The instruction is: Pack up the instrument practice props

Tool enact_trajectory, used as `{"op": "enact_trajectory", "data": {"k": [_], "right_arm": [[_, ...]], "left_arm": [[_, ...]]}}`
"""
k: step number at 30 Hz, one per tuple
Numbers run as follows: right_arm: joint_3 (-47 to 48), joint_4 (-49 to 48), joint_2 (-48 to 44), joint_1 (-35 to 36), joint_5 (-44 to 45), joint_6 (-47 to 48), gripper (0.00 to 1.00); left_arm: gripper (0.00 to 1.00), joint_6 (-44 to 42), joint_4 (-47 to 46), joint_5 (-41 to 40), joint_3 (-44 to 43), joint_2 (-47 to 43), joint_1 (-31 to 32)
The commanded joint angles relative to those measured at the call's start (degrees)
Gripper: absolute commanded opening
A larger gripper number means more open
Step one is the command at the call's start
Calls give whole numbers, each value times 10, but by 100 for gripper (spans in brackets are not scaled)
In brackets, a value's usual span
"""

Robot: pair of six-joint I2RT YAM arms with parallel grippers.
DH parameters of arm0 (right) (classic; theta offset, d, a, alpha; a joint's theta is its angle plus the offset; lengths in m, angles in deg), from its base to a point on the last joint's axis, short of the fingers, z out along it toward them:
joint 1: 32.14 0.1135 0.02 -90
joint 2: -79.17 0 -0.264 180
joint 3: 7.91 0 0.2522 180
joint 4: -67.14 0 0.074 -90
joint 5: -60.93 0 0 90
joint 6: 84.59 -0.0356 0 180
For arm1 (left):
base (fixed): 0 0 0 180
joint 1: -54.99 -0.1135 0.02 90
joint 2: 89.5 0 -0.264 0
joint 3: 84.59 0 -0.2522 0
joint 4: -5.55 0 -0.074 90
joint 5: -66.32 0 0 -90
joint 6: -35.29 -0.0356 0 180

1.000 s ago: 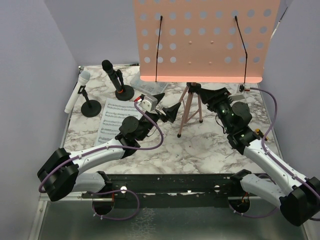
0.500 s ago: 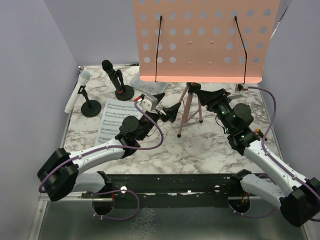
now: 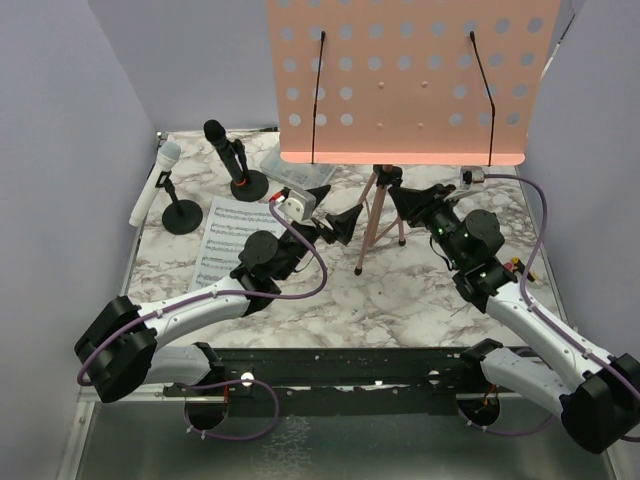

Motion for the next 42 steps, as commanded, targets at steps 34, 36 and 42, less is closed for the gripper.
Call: {"op": "enact_trajectory", "data": {"k": [34,36,42], "right_arm": [[-118,-172,-90,0,-174,334,58],[-120,-171,-90,0,-180,330,58],[-119,-158,-98,0,-198,333,58]], "left_arm": [[89,131,-74,356,-46,53,-197],[89,145,-84,396,-51,60,-225],[89,193,-128,494,-96,121,-277]]}}
